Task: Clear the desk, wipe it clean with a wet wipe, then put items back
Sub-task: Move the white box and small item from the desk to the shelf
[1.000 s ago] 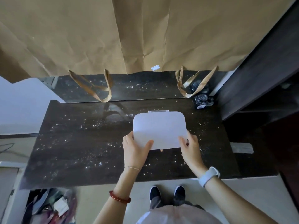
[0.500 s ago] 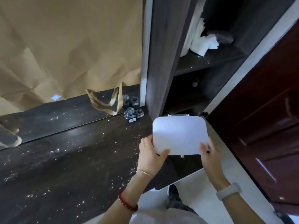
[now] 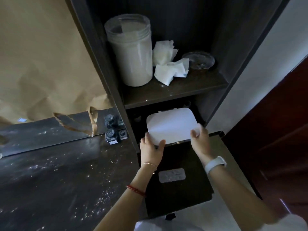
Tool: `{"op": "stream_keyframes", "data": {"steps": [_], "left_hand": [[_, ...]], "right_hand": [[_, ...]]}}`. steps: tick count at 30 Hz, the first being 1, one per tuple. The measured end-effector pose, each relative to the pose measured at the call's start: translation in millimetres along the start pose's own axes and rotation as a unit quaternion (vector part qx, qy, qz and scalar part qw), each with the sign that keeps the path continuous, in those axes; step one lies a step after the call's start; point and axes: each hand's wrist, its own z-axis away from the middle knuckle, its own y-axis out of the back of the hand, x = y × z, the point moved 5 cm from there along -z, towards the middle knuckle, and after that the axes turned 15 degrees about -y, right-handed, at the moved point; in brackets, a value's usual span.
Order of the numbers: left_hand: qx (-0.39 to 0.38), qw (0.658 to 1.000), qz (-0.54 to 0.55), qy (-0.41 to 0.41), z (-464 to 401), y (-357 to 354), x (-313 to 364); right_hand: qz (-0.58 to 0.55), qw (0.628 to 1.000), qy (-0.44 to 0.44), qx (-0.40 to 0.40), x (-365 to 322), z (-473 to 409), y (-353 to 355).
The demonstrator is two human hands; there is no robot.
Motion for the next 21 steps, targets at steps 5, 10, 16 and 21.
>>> {"op": "stream_keyframes", "data": {"steps": [5, 10, 16, 21], "left_hand": [[0.044, 0.998, -0.020, 0.027, -16.6, -7.1, 4.7], [0.054, 0.997, -0.033, 0.039, -24.9, -10.9, 6.2], [0.064, 0.996, -0.053, -0.035, 10.8, -1.4, 1.1], [-0.051, 0.966, -0.254, -0.020, 77.0, -8.0, -62.6]], "right_hand": [[-0.025, 0.999, 0.000, -0.023, -9.2, -14.6, -8.9], [-0.012, 1.000, -0.011, 0.001, -12.0, -20.6, -14.6], [-0.051, 0.997, 0.041, 0.046, 11.5, 6.3, -17.5], [0.108, 0.986, 0.045, -0.120, 104.8, 38.0, -70.8]]}}
